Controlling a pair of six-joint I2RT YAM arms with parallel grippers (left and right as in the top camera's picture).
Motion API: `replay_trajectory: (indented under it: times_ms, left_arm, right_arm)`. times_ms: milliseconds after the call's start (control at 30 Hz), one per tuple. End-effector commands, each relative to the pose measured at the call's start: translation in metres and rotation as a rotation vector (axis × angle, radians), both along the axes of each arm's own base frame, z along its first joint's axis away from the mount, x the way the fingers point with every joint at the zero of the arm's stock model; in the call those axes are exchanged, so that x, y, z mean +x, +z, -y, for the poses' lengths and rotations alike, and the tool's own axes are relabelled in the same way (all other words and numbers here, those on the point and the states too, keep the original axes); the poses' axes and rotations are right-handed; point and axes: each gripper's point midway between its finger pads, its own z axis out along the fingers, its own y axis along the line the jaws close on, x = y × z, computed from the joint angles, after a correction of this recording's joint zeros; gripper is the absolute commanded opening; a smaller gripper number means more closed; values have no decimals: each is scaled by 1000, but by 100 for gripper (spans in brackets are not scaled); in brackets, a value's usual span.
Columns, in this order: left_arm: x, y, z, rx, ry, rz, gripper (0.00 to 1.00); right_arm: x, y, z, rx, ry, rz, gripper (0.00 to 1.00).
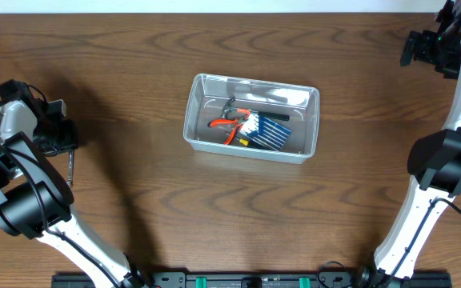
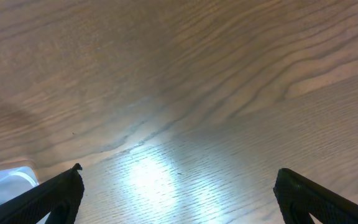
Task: Pack container
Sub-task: 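Lower the left gripper and close it on the wrench shaft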
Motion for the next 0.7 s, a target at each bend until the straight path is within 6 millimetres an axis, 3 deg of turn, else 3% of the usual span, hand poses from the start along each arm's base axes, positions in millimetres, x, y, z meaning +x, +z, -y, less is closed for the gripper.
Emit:
replay_trajectory:
  times_ms: [0,300,667]
  left_arm:
    - [-1,-7,3,-27,4,-8,18]
    - [-1,-7,3,-28,17,-8,11]
    - [0,-6,3,-28,28,-6,9]
  right_arm:
    - [-2,7,3,-10,-20,13,99]
    - [-2,7,3,-10,-20,13,99]
    - [-2,7,3,-10,-20,13,99]
